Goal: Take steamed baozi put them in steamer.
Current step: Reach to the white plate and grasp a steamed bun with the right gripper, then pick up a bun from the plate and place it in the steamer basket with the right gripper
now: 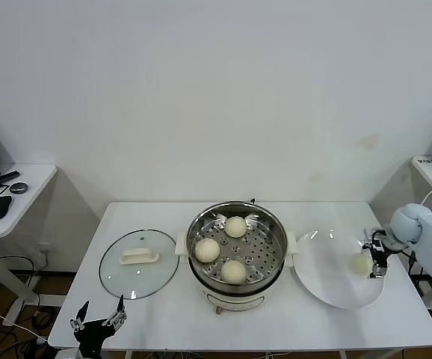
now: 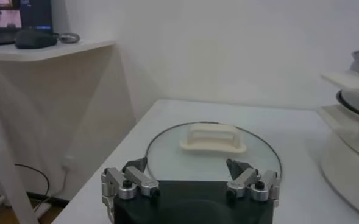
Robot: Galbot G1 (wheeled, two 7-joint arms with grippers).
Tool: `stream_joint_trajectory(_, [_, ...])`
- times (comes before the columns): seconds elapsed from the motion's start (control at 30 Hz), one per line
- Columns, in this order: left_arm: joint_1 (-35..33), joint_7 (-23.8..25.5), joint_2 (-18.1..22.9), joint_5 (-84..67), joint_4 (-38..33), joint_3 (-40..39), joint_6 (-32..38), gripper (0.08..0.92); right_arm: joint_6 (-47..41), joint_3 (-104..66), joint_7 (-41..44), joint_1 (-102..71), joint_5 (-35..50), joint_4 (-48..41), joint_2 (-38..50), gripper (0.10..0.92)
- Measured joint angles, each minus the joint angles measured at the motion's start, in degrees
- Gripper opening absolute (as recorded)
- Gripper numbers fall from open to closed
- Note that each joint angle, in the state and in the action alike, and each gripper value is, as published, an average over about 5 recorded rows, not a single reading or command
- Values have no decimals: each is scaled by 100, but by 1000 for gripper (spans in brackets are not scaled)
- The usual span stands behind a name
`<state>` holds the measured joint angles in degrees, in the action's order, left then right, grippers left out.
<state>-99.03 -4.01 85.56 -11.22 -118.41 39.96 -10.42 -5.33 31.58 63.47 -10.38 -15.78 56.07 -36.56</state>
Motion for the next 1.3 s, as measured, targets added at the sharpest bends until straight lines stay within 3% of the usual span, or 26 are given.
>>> stream_joint_trajectory(0.57, [6,-7,44,21,9,-51,13,823,-23,44,-171,-1,29,-26,-65,814])
stream_joint_trajectory(0.67, [11,-7,46,20,10,-60,13,823,-35,44,-161,-4,67,-3,-58,765])
stream_joint_trajectory(1.03, [47,-15,61,36,7,-89,22,823,-155,171,-92,154,245,116,65,469])
stream_joint_trajectory(1.3, [77,-45,80,161,-81,-122,46,823,-424,817,79,903,794,611,247,442])
